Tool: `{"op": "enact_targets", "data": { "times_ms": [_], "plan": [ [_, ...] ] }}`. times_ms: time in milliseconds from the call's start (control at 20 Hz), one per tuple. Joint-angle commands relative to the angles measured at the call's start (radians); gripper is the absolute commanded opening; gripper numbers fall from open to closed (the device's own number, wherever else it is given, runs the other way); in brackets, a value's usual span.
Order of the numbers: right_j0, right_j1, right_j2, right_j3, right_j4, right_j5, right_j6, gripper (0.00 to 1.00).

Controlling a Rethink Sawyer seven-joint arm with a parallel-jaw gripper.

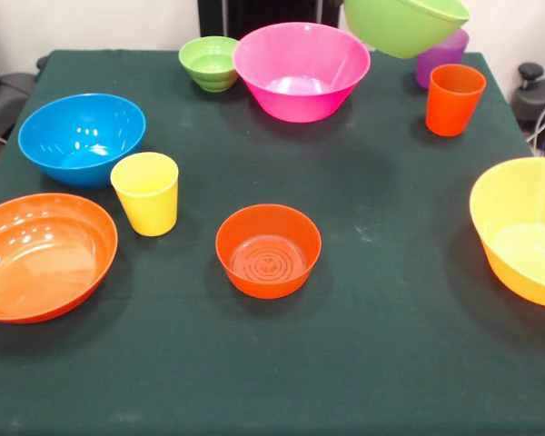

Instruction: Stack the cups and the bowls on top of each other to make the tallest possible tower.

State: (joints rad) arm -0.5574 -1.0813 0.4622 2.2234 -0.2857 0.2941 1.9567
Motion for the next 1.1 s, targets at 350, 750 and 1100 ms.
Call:
{"op": "enact_targets", "data": {
  "times_ms": [350, 750, 1100],
  "plan": [
    [0.273, -0.005, -0.274, -0.22, -0.175, 0.305, 0.17, 0.0],
    [0.306, -0.009, -0.322, -0.214, -0.151, 0.29, 0.161, 0.0],
    [0.298, -0.027, -0.351, -0.191, -0.136, 0.275, 0.125, 0.0]
  ]
}}
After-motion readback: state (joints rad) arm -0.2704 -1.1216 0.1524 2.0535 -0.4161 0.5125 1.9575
